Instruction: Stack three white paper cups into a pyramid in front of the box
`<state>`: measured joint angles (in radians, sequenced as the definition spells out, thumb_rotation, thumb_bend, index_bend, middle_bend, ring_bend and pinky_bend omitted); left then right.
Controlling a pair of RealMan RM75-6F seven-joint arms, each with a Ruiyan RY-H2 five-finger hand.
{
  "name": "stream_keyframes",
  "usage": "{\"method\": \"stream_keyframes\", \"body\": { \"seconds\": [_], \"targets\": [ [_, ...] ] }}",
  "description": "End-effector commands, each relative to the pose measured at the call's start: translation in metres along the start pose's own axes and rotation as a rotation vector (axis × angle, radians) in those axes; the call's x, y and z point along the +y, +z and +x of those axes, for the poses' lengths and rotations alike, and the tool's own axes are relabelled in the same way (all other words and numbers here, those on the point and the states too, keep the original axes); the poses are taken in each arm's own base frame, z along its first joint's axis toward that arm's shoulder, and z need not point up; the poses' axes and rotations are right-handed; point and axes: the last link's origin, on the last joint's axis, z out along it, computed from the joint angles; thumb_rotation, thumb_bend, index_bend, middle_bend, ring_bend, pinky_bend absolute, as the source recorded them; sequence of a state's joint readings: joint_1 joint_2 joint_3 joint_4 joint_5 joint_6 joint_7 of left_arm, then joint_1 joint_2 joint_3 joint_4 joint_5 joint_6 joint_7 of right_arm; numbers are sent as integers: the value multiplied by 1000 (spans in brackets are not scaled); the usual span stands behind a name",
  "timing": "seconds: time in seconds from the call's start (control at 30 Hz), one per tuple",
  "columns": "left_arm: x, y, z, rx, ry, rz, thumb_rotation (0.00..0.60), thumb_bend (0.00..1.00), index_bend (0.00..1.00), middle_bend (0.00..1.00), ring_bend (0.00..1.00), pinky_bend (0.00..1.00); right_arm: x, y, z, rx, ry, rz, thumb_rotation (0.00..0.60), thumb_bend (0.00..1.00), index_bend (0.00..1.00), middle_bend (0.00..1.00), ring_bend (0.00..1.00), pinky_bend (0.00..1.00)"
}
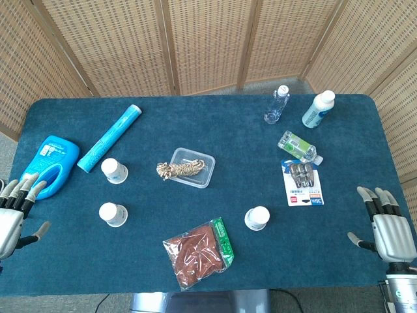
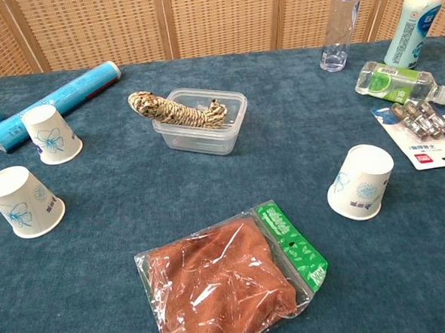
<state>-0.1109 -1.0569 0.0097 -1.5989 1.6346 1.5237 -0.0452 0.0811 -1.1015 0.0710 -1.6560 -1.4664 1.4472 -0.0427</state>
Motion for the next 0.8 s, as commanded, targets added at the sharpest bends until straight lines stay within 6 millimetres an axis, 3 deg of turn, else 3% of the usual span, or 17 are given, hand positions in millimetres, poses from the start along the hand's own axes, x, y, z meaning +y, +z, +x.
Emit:
{"method": "stream_keyframes", "body": {
  "seconds": [0.03, 0.57, 0.8],
  "targets": [
    [0, -1, 0, -4, -1, -4, 600, 351, 0, 0, 0, 0, 0, 0, 0, 1, -3, 2, 600, 0, 0, 0, 0, 105],
    [4, -9, 6, -40, -49, -13, 600, 351, 0, 0, 0, 0, -16, -6, -5, -131, 117, 100, 600, 0, 0, 0, 0, 105],
    [5, -13, 20, -54, -100, -2, 600, 346, 0, 0, 0, 0, -37, 8, -4, -193, 147, 173, 600, 0, 0, 0, 0, 105]
  ]
}}
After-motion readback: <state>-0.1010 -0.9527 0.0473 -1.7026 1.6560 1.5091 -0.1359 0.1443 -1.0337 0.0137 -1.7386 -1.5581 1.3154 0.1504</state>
